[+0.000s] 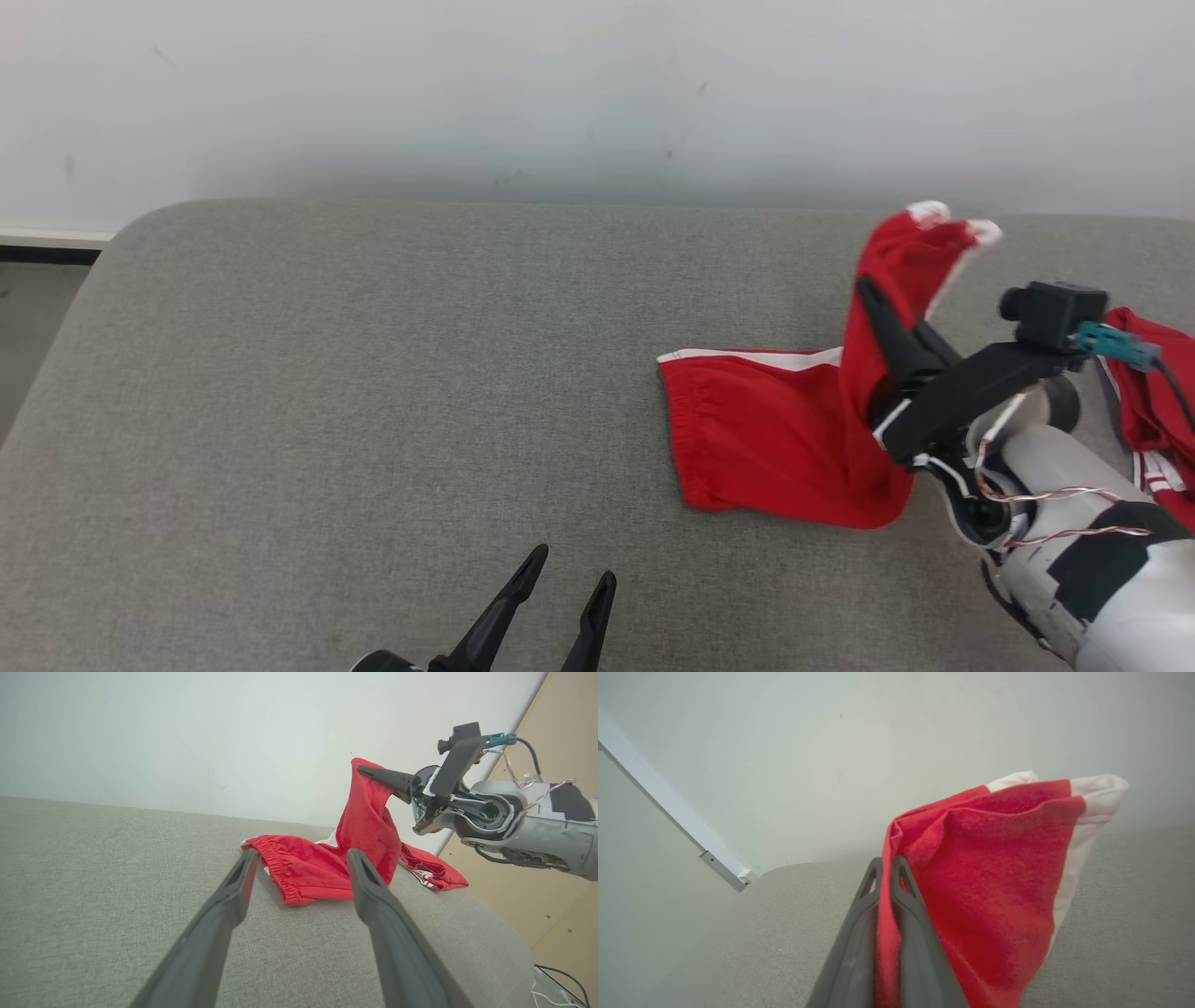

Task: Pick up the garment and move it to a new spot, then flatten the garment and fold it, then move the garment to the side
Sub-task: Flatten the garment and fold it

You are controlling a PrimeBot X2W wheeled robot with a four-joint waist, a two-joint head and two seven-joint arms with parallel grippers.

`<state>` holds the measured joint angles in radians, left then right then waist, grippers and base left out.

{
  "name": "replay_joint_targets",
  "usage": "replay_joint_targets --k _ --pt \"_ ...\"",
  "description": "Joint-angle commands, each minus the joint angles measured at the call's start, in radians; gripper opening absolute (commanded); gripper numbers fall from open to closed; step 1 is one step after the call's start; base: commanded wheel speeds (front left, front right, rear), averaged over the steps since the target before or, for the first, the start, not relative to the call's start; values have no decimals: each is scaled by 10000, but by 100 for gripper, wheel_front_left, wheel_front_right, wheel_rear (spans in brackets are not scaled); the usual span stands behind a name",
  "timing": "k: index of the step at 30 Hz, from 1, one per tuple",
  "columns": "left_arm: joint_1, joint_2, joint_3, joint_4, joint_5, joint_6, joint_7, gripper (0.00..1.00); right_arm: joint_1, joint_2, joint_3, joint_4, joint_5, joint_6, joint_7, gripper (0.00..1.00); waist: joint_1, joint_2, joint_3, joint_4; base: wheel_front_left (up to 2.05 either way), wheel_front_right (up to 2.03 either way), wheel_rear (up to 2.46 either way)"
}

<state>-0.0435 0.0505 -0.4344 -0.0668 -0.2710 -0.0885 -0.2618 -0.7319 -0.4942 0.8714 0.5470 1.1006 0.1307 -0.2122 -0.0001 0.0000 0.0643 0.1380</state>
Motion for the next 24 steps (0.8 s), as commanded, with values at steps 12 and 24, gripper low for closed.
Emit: replay_joint_targets --k 12,24 --pt "136 4 -6 91 -196 99 -31 100 -285 660 2500 -44 16 -1 534 0 1 0 2 378 0 0 0" --pt "129 4 34 80 -207 145 -31 100 -107 1123 3669 3 557 -1 221 100 1 0 38 146 0 0 0"
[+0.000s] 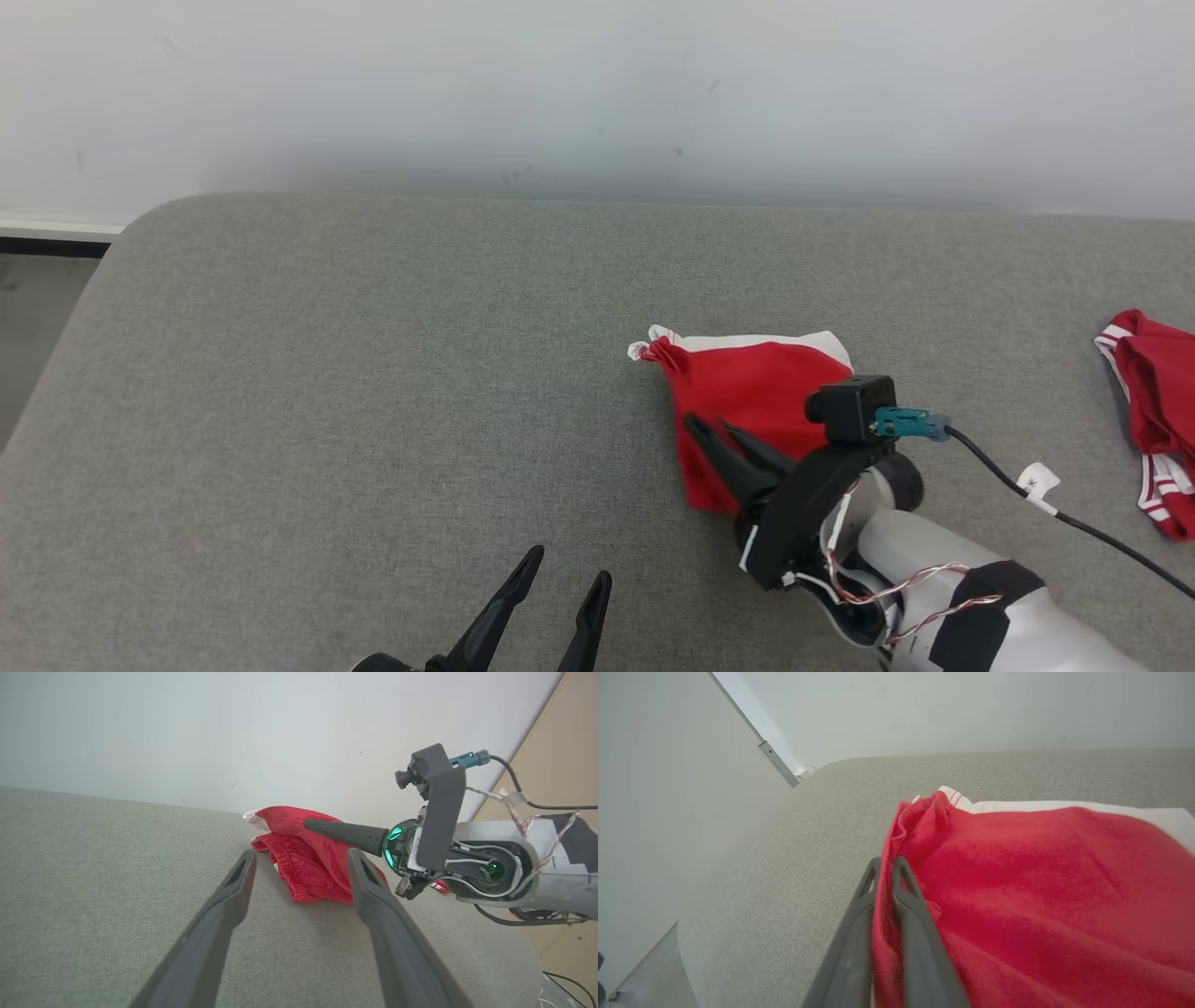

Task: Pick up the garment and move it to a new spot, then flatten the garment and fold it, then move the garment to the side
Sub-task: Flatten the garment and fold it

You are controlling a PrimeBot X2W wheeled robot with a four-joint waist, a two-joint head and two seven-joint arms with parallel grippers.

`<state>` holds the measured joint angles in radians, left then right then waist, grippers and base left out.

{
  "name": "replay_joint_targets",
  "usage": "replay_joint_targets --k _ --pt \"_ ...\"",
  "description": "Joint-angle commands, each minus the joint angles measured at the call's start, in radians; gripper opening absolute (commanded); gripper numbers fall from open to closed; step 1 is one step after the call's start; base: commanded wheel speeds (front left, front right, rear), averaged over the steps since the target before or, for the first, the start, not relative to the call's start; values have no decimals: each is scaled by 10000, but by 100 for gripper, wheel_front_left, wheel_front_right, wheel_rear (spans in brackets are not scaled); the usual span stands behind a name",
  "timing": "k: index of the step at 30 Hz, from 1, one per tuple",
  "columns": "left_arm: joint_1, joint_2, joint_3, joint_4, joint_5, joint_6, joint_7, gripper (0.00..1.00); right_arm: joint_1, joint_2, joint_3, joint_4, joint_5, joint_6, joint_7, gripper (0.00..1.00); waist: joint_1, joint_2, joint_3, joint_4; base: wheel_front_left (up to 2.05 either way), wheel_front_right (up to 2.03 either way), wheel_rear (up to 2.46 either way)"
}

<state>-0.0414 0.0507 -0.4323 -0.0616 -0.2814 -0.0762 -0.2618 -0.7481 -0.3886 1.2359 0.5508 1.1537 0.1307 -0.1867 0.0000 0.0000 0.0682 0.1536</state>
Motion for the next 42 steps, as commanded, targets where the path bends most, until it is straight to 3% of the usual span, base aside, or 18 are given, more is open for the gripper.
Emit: replay_joint_targets --k 1,11,16,20,30,37,42 --pt "104 1 16 34 -94 24 -31 100 96 115 58 -74 119 -1 -100 100 0 0 -4 -30 0 0 0" --pt "273 1 207 90 0 92 -31 100 199 -674 -553 -387 179 -1 -770 100 0 0 -285 -406 0 0 0" --pt "433 2 436 -55 -70 241 -31 100 888 -1026 -2128 -587 -802 -1 -786 100 0 0 -559 -774 0 0 0" --pt "511 4 826 -175 -63 397 -31 100 1674 -1013 -3573 -880 -2240 -1 -791 100 0 0 -771 -1119 0 0 0" --pt "873 51 1876 -369 690 727 -31 100 4363 -144 -6839 -2276 -6057 -1 -791 100 0 0 -1128 -1637 0 0 0" --pt "1158 24 2536 -534 909 978 -31 100 6086 616 -8224 -3491 -7945 -1 -793 100 0 0 -1353 -1759 0 0 0" --pt "1338 15 2919 -537 994 1152 -31 100 6889 997 -8698 -4096 -8526 -1 -792 100 0 0 -1434 -1804 0 0 0"
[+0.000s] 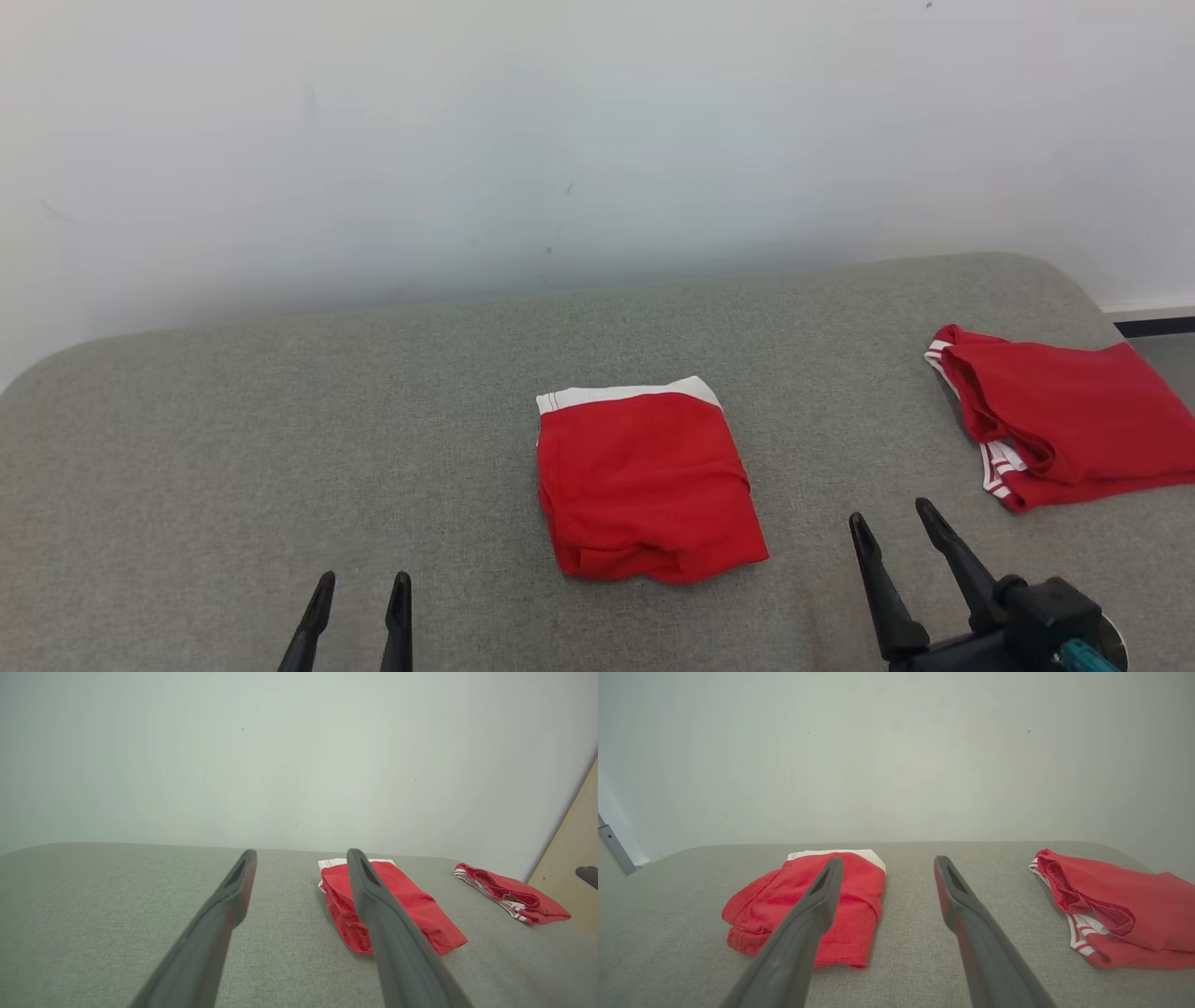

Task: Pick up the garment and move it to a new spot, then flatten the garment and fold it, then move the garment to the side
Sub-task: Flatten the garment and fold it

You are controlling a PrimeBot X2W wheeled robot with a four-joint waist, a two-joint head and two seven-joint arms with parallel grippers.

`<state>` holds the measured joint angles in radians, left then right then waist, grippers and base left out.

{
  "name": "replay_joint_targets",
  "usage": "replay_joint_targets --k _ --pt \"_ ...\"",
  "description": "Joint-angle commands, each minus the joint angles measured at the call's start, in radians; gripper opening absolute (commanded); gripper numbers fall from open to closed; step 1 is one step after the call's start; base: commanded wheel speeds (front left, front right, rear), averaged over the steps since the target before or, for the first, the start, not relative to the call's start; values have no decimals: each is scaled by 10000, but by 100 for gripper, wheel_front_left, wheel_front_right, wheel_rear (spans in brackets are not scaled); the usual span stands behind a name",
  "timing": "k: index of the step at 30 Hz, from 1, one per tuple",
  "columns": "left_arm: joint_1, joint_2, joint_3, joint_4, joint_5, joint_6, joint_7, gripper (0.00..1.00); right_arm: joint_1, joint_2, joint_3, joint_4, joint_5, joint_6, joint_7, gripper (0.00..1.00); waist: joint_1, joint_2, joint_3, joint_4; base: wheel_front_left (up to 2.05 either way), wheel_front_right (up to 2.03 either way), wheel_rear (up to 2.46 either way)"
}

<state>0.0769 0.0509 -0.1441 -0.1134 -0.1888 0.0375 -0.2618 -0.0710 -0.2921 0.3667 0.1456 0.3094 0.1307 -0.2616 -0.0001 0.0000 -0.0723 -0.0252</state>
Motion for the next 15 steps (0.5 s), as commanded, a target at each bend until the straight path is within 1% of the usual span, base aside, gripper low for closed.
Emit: replay_joint_targets --k 1,4,8,10,15 --pt "197 9 139 23 50 61 -31 100 308 112 -70 -160 -184 -1 -42 100 1 0 -64 -13 0 0 0" --pt "408 1 405 120 -4 163 -31 100 881 293 -284 -458 -535 -1 -43 100 1 0 -206 3 0 0 0" --pt "621 0 607 165 156 216 -31 100 1329 394 -454 -607 -684 -1 -43 100 1 0 -340 54 0 0 0" --pt "728 -1 677 98 439 154 -31 100 1469 422 -498 -699 -749 -1 -43 100 1 0 -358 67 0 0 0" --pt "1027 -3 732 -48 520 31 -31 100 1703 504 -589 -892 -814 -1 -43 100 1 0 -359 89 0 0 0"
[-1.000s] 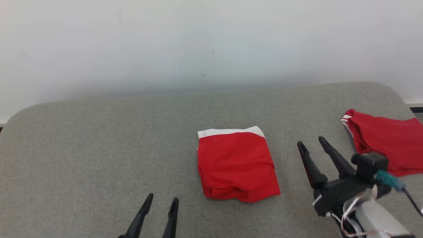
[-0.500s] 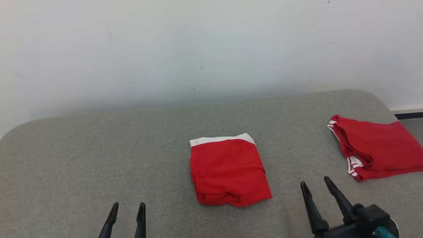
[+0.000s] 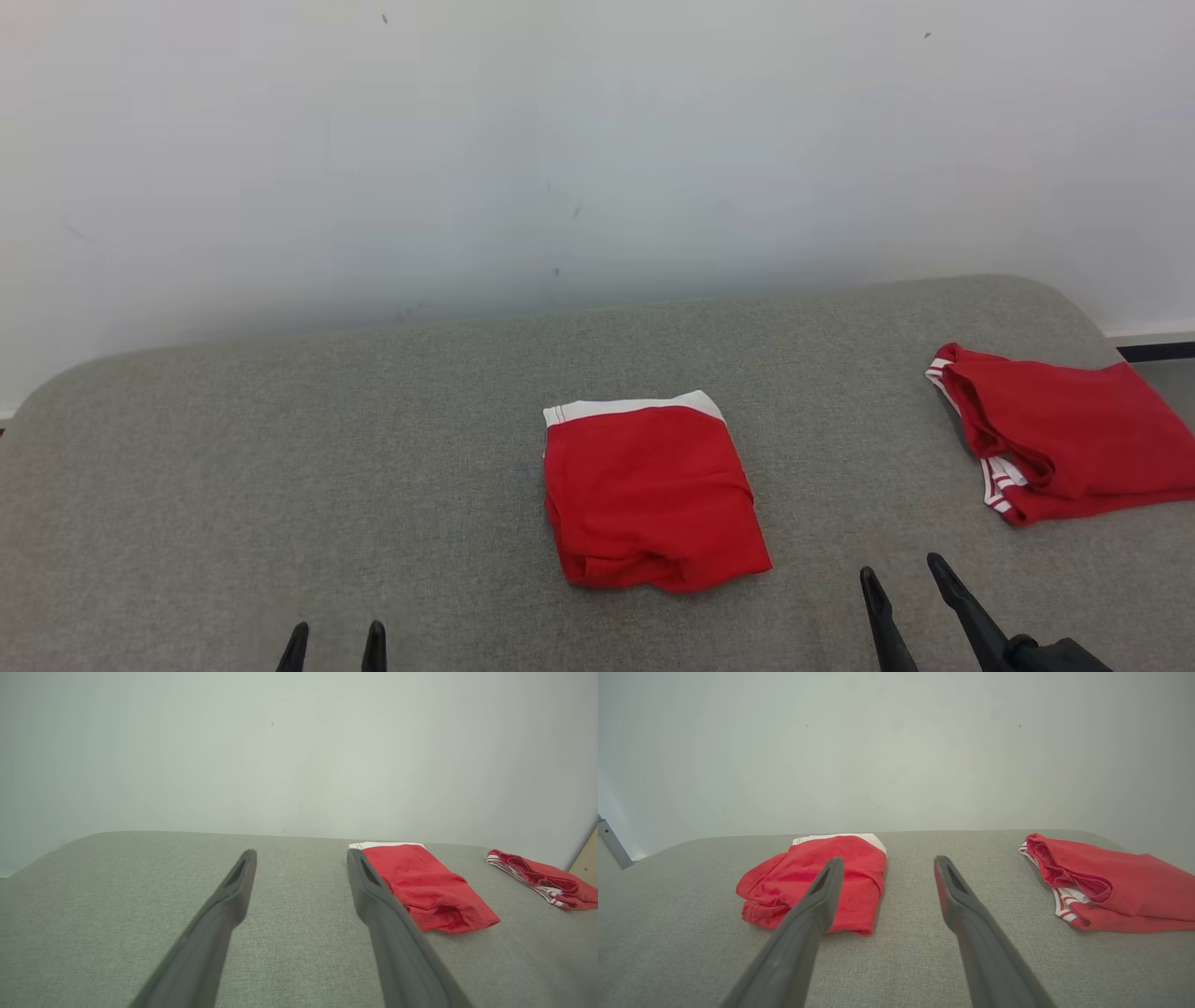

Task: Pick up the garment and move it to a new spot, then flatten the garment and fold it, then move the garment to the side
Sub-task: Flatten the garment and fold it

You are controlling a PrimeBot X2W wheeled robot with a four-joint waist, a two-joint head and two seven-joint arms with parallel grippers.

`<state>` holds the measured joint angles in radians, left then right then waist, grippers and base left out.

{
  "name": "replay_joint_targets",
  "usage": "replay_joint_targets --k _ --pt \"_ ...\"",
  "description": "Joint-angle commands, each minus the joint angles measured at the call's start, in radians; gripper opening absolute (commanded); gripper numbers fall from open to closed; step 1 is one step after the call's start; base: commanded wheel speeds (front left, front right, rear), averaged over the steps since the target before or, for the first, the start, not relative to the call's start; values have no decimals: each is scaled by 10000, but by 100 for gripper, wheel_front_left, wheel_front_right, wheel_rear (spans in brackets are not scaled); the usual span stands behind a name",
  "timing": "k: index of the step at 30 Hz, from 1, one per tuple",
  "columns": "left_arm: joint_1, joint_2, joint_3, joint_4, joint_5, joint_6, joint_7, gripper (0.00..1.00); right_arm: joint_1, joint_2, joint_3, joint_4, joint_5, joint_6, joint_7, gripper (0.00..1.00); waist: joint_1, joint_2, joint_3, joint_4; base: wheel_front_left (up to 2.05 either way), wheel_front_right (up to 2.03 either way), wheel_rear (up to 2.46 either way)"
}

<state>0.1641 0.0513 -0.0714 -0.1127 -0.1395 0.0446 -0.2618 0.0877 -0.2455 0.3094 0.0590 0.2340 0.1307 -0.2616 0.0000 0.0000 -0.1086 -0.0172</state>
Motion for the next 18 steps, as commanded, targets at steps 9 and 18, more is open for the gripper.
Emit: replay_joint_targets --k 9,18 --pt "458 -5 83 125 18 -154 -31 100 362 248 -132 -203 -152 -1 -43 100 0 0 -65 78 0 0 0" --pt "471 -6 -35 141 182 -43 -31 100 477 296 -98 -144 -149 -1 -43 100 0 0 -144 75 0 0 0"
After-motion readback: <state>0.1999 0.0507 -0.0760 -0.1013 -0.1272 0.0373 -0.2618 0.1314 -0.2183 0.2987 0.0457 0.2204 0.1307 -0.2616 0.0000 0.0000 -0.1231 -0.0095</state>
